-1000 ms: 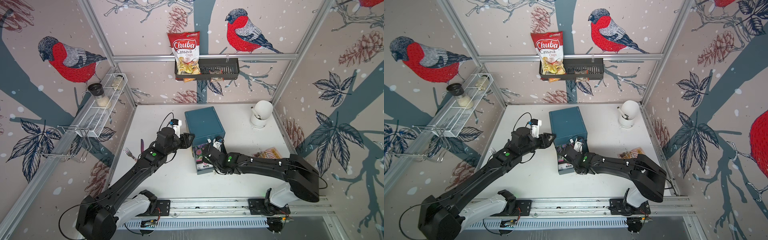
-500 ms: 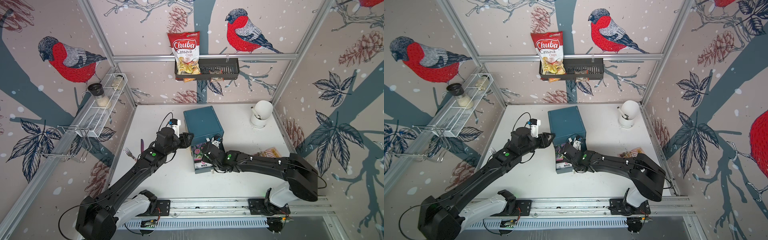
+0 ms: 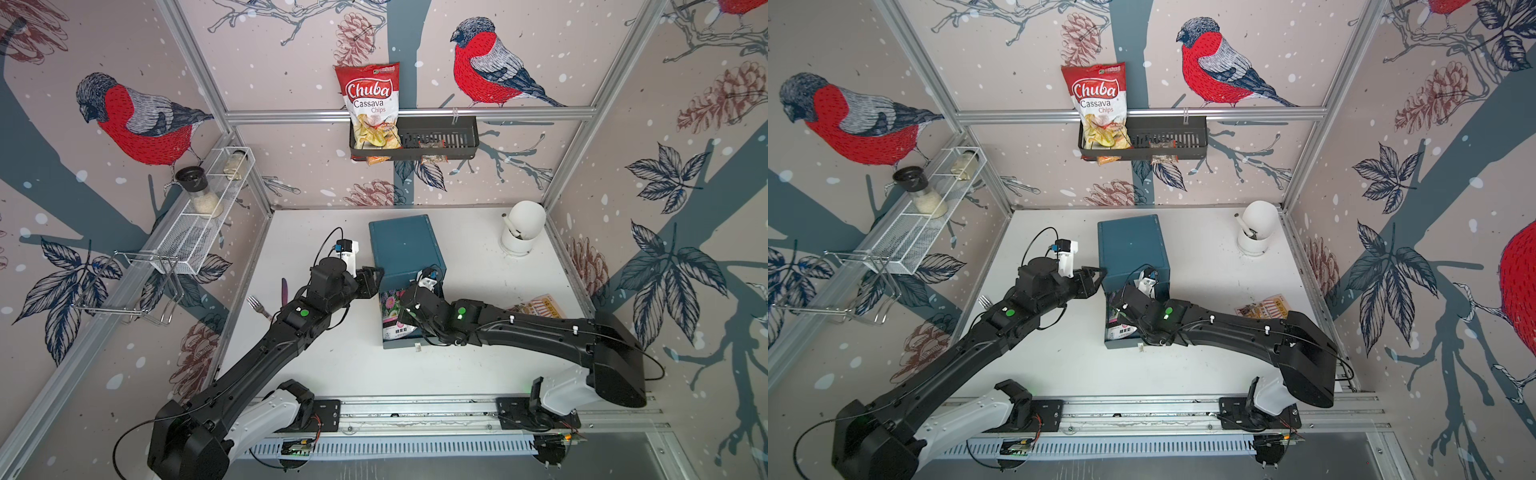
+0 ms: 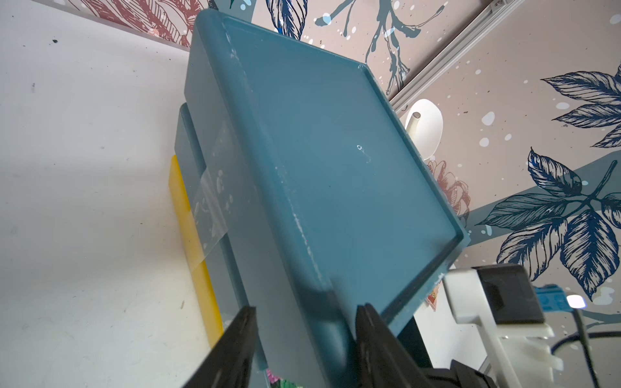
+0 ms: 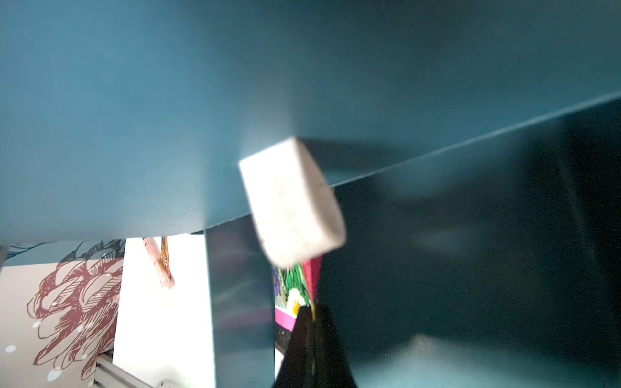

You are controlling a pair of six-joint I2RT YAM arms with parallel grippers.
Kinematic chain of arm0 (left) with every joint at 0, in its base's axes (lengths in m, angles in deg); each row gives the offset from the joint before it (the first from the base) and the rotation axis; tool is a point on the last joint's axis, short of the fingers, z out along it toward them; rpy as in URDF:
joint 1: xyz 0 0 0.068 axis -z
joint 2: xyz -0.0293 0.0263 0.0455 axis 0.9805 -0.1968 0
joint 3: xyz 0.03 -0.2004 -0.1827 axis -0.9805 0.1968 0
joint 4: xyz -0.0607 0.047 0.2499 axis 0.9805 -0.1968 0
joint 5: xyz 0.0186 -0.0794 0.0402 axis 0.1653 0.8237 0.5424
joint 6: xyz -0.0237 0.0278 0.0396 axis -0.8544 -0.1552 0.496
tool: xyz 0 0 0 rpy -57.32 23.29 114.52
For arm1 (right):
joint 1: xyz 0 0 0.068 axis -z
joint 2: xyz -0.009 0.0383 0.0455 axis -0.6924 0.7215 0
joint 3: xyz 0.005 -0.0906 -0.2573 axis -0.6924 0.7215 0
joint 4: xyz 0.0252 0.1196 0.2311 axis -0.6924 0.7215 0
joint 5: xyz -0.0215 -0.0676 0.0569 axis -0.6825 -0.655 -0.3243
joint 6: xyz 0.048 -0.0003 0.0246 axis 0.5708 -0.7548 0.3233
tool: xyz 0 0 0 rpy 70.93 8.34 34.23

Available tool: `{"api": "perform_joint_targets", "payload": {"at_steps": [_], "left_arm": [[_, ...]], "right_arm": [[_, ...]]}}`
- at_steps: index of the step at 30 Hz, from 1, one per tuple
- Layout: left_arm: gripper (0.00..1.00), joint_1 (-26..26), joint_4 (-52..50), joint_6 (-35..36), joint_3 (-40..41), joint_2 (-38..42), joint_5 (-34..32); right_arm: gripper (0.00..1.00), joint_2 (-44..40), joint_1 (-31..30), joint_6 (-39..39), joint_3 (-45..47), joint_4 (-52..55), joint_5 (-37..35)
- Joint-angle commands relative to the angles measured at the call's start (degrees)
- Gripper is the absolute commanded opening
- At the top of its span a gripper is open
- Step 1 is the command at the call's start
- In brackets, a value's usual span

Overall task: Take the seed bags out of the drawer
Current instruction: Pick up the seed packet from the drawer, then adjust the seed packet at the center of the board.

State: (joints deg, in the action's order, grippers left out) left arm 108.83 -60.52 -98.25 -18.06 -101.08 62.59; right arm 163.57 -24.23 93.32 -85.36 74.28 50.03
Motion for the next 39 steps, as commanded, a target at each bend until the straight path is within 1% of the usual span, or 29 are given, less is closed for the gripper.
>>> {"api": "perform_joint_targets", "payload": {"at_steps": [1,6,11,14,22,26,29,34,39], "left_arm": [[0.51,-0.1,-8.4,2.1,0.6,0.1,-0.9],[0.51,-0.2,-8.3,2.2,0.4,0.2,-0.9],[0.51,-0.2,-8.4,2.4,0.6,0.4,-0.9],[0.51,-0.2,-8.5,2.4,0.6,0.4,-0.4],[0.52,-0.2,-8.0,2.1,0.4,0.9,1.0],[0.52,-0.1,-7.8,1.7,-0.3,1.0,1.9],[0.52,-0.1,-7.4,1.3,-0.7,1.5,2.7],[0.53,-0.2,-7.4,0.8,-2.5,2.4,4.0],[0.56,-0.2,-7.7,-0.1,-4.3,2.9,4.7]], "right_arm": [[0.0,-0.8,-0.6,0.4,-1.2,0.3,-0.9],[0.0,-1.7,-2.0,1.3,-2.5,2.9,-2.0],[0.0,-2.6,-4.1,2.6,-4.9,9.8,-6.4],[0.0,-4.1,-5.1,3.2,-4.9,11.8,-6.7],[0.0,-10.8,-11.6,4.1,-5.7,18.5,-12.4],[0.0,-14.5,-14.8,4.4,-6.6,23.9,-15.6],[0.0,-19.8,-16.2,6.1,-7.2,28.7,-19.4],[0.0,-27.8,-15.5,7.4,-5.4,30.6,-24.1],[0.0,-32.3,-10.0,9.9,-5.1,34.8,-26.1]]}}
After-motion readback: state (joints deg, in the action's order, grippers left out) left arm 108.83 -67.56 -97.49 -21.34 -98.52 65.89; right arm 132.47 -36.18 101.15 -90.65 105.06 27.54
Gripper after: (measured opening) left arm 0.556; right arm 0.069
